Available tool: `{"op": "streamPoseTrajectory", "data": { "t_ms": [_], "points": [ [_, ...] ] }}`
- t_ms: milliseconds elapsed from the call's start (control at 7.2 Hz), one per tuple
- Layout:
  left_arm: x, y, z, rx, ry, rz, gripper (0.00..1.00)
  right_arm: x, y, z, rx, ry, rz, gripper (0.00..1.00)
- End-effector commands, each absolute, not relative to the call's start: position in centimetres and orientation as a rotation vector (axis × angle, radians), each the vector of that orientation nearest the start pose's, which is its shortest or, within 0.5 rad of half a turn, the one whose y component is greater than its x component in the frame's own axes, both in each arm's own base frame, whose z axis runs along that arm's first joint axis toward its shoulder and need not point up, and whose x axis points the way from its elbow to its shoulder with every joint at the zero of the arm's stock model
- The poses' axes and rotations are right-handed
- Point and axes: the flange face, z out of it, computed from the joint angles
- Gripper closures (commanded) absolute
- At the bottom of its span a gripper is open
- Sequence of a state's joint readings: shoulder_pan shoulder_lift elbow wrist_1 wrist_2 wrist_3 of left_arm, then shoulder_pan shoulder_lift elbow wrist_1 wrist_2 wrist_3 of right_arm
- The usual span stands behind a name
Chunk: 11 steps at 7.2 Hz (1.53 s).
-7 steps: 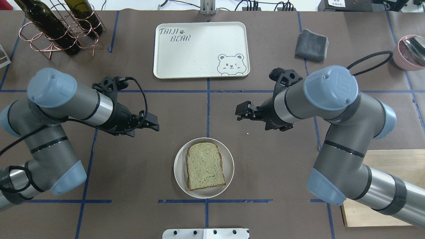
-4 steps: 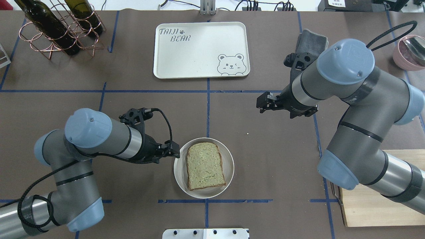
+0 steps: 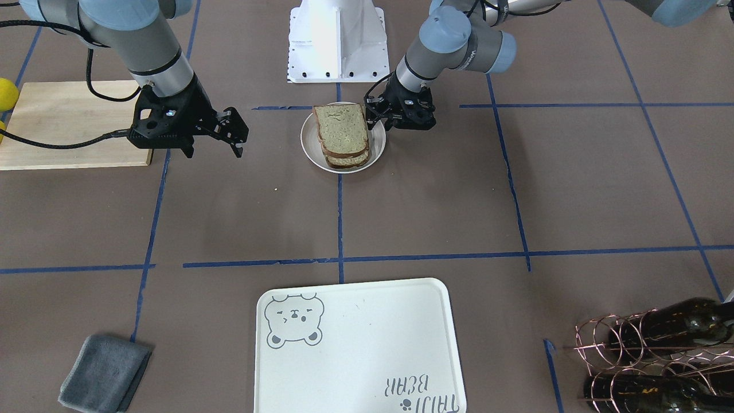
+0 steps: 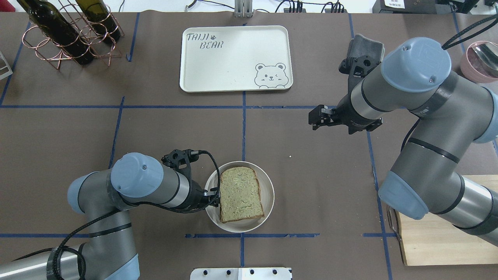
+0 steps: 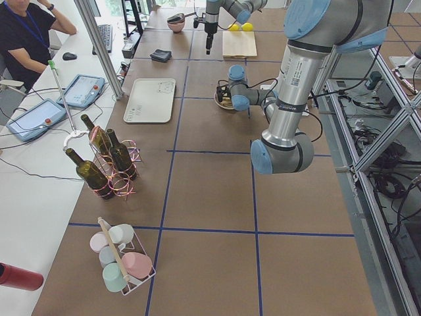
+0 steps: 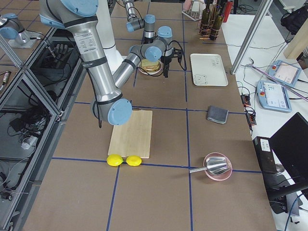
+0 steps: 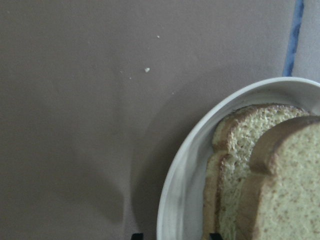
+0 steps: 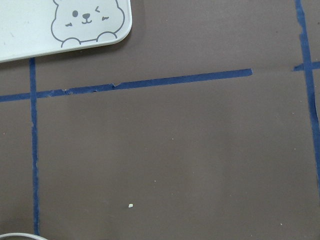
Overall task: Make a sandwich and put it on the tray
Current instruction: 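Move the left gripper to the plate rim while the right arm withdraws, then lift the plate with the left gripper and carry it onto the tray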
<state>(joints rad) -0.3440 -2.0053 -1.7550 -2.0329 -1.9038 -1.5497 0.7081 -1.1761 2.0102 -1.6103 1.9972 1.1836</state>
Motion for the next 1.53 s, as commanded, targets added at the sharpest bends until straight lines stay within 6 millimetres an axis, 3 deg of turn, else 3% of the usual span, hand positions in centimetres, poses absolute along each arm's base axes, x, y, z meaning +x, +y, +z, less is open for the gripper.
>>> {"op": "streamPoseTrajectory", "data": {
  "t_ms": [0,139,417,833,1389],
  "points": [
    [56.2,-30.7,27.9,-0.096,1.094,-0.112,0.62,-36.5,-43.4,25.5,0.064,-0.881,0.129,0.00],
    [56.2,-30.7,28.2,-0.094,1.090,-0.109,0.68,-36.6,-43.5,25.5,0.065,-0.882,0.128,0.00],
    [56.2,-30.7,28.0,-0.093,1.093,-0.107,1.00,-36.5,-43.4,25.5,0.064,-0.881,0.129,0.00],
    [55.6,-30.7,26.8,-0.091,1.117,-0.098,1.00,-35.6,-43.8,26.4,0.070,-0.869,0.131,0.00],
    [53.1,-34.0,24.5,-0.140,1.178,-0.082,1.00,-32.0,-42.0,30.4,0.111,-0.821,0.025,0.00]
  ]
}}
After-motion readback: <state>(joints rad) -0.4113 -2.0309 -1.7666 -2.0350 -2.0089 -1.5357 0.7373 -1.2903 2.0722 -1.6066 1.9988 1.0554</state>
